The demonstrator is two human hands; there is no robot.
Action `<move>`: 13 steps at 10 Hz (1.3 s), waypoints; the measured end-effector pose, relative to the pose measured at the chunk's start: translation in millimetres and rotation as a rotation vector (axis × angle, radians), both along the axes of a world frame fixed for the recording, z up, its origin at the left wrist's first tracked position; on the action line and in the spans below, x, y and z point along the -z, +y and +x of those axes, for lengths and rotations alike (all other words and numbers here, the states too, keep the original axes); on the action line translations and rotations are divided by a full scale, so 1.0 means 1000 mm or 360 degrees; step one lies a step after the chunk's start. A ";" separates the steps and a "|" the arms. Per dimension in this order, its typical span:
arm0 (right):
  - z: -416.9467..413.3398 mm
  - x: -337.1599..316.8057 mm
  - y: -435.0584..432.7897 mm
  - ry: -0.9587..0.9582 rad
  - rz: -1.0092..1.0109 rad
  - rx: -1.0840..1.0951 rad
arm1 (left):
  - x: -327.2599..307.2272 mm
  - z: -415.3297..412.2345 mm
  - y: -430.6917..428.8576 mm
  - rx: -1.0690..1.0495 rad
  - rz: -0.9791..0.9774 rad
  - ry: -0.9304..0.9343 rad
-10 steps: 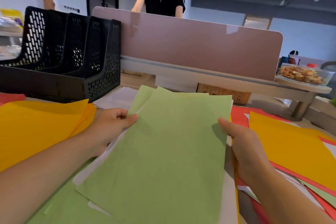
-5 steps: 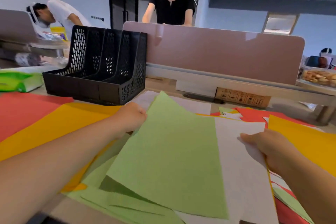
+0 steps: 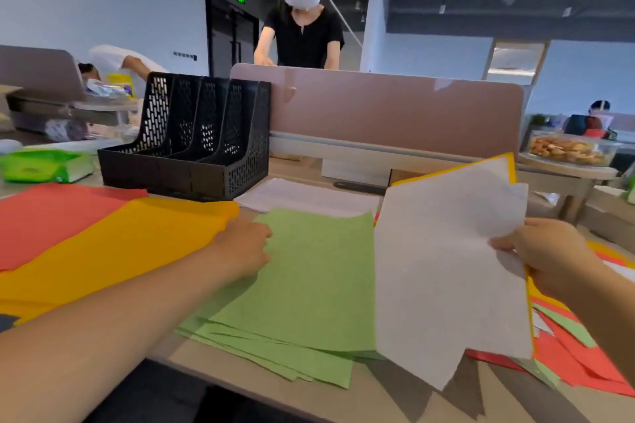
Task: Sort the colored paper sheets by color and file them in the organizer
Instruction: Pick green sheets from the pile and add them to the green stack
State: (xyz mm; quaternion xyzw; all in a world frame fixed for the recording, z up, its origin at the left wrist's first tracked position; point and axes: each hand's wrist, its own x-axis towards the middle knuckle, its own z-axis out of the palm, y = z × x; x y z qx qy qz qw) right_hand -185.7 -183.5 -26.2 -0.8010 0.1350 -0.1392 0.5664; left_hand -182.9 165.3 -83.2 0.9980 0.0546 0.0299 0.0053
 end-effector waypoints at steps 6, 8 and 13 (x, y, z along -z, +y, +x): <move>-0.058 -0.111 -0.040 -0.0269 0.0614 -0.0408 | -0.103 -0.046 -0.118 0.0560 -0.2108 0.0003; -0.072 -0.096 0.004 -0.0015 0.0529 -0.0617 | -0.099 -0.061 -0.086 0.0391 -0.2631 -0.0260; -0.051 0.164 0.177 0.0354 0.0440 -0.1272 | -0.038 -0.129 0.089 -0.0389 -0.2362 -0.0620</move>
